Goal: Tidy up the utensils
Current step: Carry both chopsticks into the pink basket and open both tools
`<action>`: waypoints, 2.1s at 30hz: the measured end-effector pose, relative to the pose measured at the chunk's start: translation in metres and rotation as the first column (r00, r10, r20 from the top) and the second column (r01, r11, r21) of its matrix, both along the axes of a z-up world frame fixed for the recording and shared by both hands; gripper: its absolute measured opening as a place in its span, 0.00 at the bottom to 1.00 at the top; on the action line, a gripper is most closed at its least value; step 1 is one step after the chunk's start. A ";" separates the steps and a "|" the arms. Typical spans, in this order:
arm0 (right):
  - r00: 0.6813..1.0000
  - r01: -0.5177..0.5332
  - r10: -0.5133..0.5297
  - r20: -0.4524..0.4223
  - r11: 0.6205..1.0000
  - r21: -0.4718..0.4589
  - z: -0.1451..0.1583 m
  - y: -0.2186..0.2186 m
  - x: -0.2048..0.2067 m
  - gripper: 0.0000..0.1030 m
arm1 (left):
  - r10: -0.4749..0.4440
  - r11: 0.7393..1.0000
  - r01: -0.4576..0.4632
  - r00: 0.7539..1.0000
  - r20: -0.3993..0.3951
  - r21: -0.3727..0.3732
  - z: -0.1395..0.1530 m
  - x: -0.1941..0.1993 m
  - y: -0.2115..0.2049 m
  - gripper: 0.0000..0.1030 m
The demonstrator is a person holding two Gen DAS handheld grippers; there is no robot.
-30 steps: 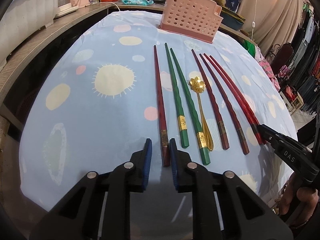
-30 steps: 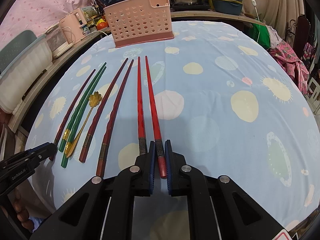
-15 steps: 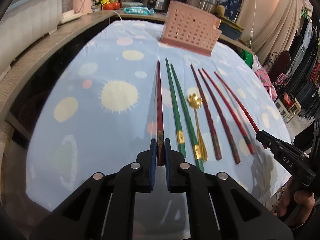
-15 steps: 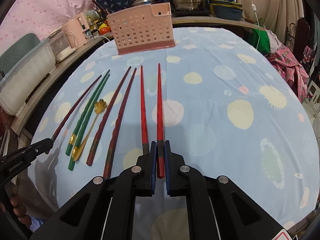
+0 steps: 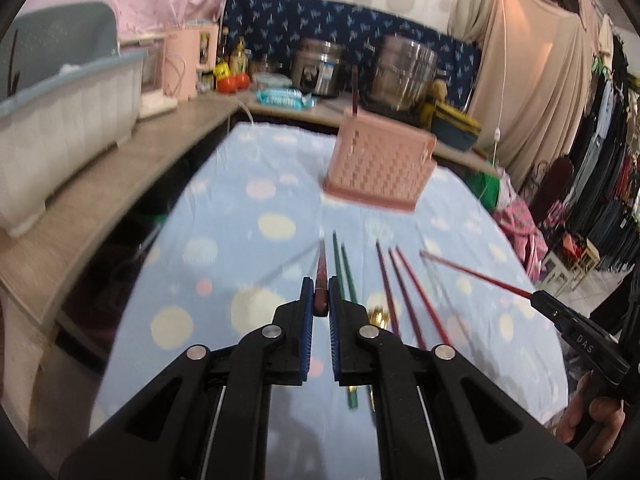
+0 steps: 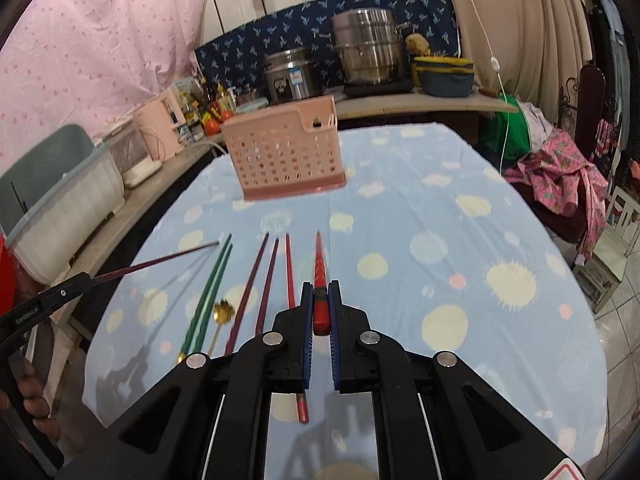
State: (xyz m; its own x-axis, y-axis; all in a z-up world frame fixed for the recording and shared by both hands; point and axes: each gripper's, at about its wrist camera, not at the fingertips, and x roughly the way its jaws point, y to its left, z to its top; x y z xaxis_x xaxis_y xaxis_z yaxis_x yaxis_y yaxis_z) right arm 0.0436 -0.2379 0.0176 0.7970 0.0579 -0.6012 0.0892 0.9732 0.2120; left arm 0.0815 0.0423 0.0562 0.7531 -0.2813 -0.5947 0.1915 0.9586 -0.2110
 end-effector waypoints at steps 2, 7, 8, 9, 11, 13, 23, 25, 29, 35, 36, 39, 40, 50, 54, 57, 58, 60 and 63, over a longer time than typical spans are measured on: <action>1.000 0.005 -0.006 0.024 1.000 0.005 0.009 -0.004 0.004 0.07 | 0.001 1.000 -0.001 1.000 0.026 -0.002 0.009 0.004 -0.001 0.07; 0.997 0.007 -0.009 0.071 1.000 0.025 0.027 -0.014 0.014 0.07 | 0.007 1.000 -0.006 0.995 0.103 -0.013 0.038 0.019 -0.005 0.07; 0.997 0.006 -0.008 0.081 1.000 0.031 0.031 -0.016 0.017 0.07 | 0.007 1.000 -0.005 0.993 0.119 -0.014 0.044 0.022 -0.006 0.07; 0.996 0.004 -0.007 0.091 0.999 0.039 0.036 -0.018 0.020 0.07 | 0.008 1.000 -0.006 0.990 0.138 -0.012 0.051 0.026 -0.007 0.07; 0.993 0.000 -0.006 0.115 0.998 0.056 0.046 -0.023 0.027 0.07 | 0.008 1.000 -0.008 0.986 0.168 -0.004 0.060 0.032 -0.011 0.07; 0.990 0.002 -0.010 0.139 0.998 0.056 0.055 -0.028 0.033 0.07 | 0.008 1.000 -0.009 0.980 0.200 0.002 0.072 0.041 -0.017 0.07; 0.963 0.001 -0.011 0.269 0.999 0.038 0.108 -0.040 0.079 0.07 | -0.011 0.999 0.023 0.942 0.335 -0.031 0.133 0.086 -0.042 0.07; 0.953 0.002 -0.013 0.302 0.999 0.039 0.120 -0.043 0.090 0.07 | -0.019 0.998 0.042 0.929 0.370 -0.054 0.151 0.097 -0.048 0.07; 0.923 0.009 -0.027 0.383 0.999 0.048 0.149 -0.047 0.117 0.07 | -0.017 0.994 0.066 0.890 0.456 -0.092 0.182 0.122 -0.060 0.07; 0.878 0.006 -0.043 0.477 0.997 0.079 0.179 -0.049 0.164 0.07 | 0.022 0.990 0.054 0.848 0.530 -0.127 0.204 0.166 -0.070 0.07; 0.872 0.004 -0.047 0.486 0.996 0.088 0.182 -0.050 0.170 0.07 | 0.035 0.991 0.042 0.844 0.535 -0.131 0.204 0.177 -0.071 0.07; 0.867 0.000 -0.056 0.496 0.994 0.114 0.182 -0.051 0.195 0.07 | 0.059 0.989 0.022 0.843 0.535 -0.145 0.198 0.200 -0.071 0.07; 0.868 -0.006 -0.055 0.493 0.992 0.123 0.179 -0.052 0.205 0.07 | 0.062 0.989 0.018 0.848 0.526 -0.145 0.194 0.207 -0.073 0.07; 0.938 -0.017 -0.030 0.346 0.991 0.131 0.123 -0.045 0.264 0.07 | 0.059 0.995 -0.025 0.932 0.357 -0.099 0.122 0.263 -0.077 0.07; 0.954 -0.021 -0.018 0.301 0.992 0.125 0.105 -0.042 0.271 0.07 | 0.057 0.995 -0.029 0.948 0.312 -0.095 0.106 0.271 -0.077 0.07; 0.951 0.006 -0.038 0.306 0.995 0.104 0.101 -0.041 0.267 0.15 | 0.064 0.994 -0.033 0.949 0.309 -0.103 0.101 0.267 -0.074 0.08; 0.950 0.011 -0.041 0.308 0.995 0.100 0.101 -0.040 0.265 0.23 | 0.066 0.994 -0.035 0.950 0.306 -0.105 0.101 0.266 -0.073 0.14; 0.946 0.020 -0.053 0.318 0.994 0.108 0.101 -0.043 0.263 0.31 | 0.081 0.993 -0.051 0.950 0.302 -0.106 0.101 0.260 -0.070 0.27; 0.944 0.023 -0.060 0.325 0.993 0.116 0.103 -0.045 0.254 0.32 | 0.080 0.996 -0.061 0.944 0.319 -0.069 0.103 0.247 -0.071 0.33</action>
State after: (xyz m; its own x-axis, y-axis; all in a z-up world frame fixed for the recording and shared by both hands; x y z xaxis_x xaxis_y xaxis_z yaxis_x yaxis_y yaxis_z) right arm 0.2979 -0.2826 0.1201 0.9517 0.0708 -0.2987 0.0372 0.9393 0.3410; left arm 0.3287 -0.0285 0.1587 0.9206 -0.2467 -0.3027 0.1902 0.9603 -0.2042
